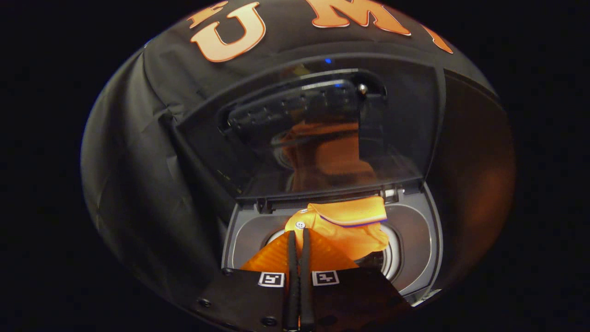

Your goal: Put the clothes into the washing machine and then close the washing machine lid.

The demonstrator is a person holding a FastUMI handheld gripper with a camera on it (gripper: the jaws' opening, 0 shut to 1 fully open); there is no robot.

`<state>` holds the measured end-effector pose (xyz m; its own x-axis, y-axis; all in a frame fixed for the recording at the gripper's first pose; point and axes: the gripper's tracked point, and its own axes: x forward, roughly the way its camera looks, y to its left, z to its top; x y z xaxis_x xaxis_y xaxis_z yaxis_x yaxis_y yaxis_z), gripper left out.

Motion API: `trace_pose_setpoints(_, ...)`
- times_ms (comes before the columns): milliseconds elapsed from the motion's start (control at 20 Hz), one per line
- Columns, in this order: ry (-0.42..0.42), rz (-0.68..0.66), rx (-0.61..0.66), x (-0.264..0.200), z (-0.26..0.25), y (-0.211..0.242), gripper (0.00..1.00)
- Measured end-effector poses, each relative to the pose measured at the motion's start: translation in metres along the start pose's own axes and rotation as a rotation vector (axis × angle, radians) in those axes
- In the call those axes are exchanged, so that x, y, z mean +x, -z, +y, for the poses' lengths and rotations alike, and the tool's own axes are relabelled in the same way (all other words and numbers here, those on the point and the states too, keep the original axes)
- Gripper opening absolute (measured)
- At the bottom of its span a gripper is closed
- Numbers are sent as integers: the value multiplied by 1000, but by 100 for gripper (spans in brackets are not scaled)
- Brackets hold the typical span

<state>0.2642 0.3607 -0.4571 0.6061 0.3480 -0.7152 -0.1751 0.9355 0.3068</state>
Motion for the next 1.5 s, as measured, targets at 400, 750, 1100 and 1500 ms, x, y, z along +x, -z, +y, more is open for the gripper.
trace_pose_setpoints(400, 77, 97, 40, 53, -26, 41, 9)
trace_pose_setpoints(750, 140, 165, 40, 81, -41, 65, 9)
trace_pose_setpoints(1100, 172, 188, 26, 85, -49, 72, 19)
trace_pose_setpoints(1500, 187, 181, 22, 77, -55, 69, 61)
